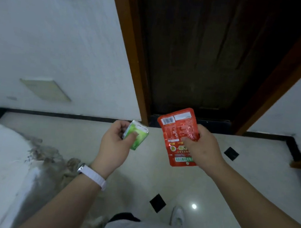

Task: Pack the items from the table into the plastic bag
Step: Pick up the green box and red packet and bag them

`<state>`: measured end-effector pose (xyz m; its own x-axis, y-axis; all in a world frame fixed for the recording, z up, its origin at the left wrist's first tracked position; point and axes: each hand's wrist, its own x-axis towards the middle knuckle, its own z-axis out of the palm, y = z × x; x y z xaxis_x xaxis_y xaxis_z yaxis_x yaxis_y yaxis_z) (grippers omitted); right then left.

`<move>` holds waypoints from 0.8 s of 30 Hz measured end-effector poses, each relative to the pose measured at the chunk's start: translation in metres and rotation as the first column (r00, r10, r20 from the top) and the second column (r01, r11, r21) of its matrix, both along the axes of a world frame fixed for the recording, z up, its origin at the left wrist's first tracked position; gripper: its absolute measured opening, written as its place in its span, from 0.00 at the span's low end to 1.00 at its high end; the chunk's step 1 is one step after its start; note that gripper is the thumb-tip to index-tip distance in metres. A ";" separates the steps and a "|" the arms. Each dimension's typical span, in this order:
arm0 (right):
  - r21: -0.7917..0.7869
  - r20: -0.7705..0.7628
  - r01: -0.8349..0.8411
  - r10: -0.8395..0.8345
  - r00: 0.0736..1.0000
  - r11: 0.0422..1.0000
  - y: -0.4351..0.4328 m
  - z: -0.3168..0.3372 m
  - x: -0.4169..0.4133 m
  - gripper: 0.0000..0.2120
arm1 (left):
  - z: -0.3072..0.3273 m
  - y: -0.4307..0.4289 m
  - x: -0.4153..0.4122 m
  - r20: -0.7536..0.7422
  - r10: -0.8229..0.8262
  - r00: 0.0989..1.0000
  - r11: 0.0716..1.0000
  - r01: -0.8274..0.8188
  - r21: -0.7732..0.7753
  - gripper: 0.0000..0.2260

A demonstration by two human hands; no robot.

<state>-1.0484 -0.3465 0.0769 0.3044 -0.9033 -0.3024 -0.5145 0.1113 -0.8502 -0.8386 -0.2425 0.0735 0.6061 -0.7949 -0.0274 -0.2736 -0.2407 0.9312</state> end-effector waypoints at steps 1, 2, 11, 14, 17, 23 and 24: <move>0.008 -0.003 -0.018 0.018 1.000 1.000 -0.011 0.002 0.009 0.15 | 0.001 -0.005 0.005 0.015 0.019 1.000 1.000 -0.019 0.005 0.11; 0.017 -0.002 -0.043 0.043 0.999 0.999 -0.021 0.002 0.020 0.16 | 0.001 -0.008 0.011 0.029 0.037 0.999 0.999 -0.037 0.013 0.11; 0.066 -0.035 -0.318 0.321 0.946 0.946 -0.081 -0.013 0.160 0.12 | -0.023 -0.035 0.119 -0.031 0.305 0.952 0.951 -0.304 0.051 0.12; 0.047 -0.065 -0.371 0.374 0.925 0.927 -0.100 -0.015 0.218 0.12 | -0.035 -0.050 0.171 -0.048 0.349 0.936 0.937 -0.348 0.037 0.10; 0.021 -0.115 -0.397 0.397 0.911 0.918 -0.122 -0.010 0.282 0.12 | -0.042 -0.066 0.232 -0.094 0.386 0.918 0.922 -0.387 0.001 0.10; -0.025 -0.100 -0.485 0.480 0.871 0.874 -0.146 0.015 0.410 0.14 | -0.030 -0.070 0.348 -0.111 0.458 0.882 0.885 -0.464 -0.033 0.11; -0.031 -0.100 -0.507 0.502 0.859 0.862 -0.147 0.016 0.430 0.14 | -0.029 -0.068 0.366 -0.111 0.475 0.873 0.876 -0.481 -0.033 0.10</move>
